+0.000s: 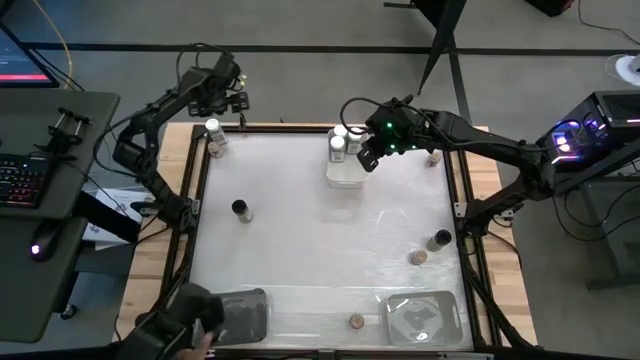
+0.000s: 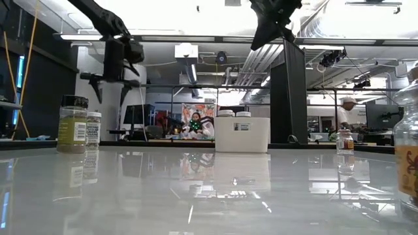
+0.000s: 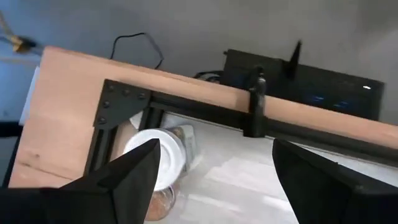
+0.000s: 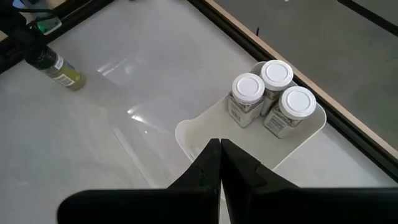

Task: Sort spices by type
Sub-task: Put the white seasoning bottle into the white bin

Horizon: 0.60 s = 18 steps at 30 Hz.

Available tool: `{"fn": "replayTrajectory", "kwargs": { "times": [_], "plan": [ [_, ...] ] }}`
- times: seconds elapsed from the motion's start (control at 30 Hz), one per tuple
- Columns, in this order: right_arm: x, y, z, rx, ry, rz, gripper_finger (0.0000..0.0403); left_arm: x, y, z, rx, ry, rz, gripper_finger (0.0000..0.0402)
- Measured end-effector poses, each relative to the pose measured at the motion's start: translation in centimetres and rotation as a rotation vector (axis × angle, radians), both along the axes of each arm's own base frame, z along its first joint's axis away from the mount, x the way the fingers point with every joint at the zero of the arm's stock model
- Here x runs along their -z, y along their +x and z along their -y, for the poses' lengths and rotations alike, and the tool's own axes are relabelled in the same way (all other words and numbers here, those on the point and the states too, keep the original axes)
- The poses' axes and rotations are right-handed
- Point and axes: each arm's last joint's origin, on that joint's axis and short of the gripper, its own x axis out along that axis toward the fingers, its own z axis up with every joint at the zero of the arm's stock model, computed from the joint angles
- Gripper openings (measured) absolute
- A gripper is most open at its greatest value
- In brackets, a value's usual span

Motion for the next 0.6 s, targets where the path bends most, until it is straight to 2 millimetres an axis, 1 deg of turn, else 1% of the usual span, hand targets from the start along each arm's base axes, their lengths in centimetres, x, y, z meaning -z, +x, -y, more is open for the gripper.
{"fn": "replayTrajectory", "kwargs": {
  "times": [0.17,0.3,0.4,0.5,0.6],
  "plan": [
    [0.0,0.0,0.0,-0.002,-0.001,-0.003,0.0000,0.5,0.0,-0.2,-0.113,0.012,0.009,0.0298],
    [0.0,0.0,0.0,-0.003,0.001,-0.007,0.0000,0.3,0.1,0.1,-0.152,0.040,0.008,0.0298],
    [0.0,0.0,0.0,-0.008,-0.003,-0.010,0.0000,1.2,0.5,0.8,-0.156,0.034,-0.054,0.0298],
    [0.0,0.0,0.0,-0.008,-0.004,-0.010,0.0000,1.9,1.2,1.4,-0.178,0.071,-0.112,0.0298],
    [0.0,0.0,0.0,-0.008,-0.004,-0.010,0.0000,2.0,1.5,1.4,-0.238,0.133,-0.113,0.0298]
  ]
}}
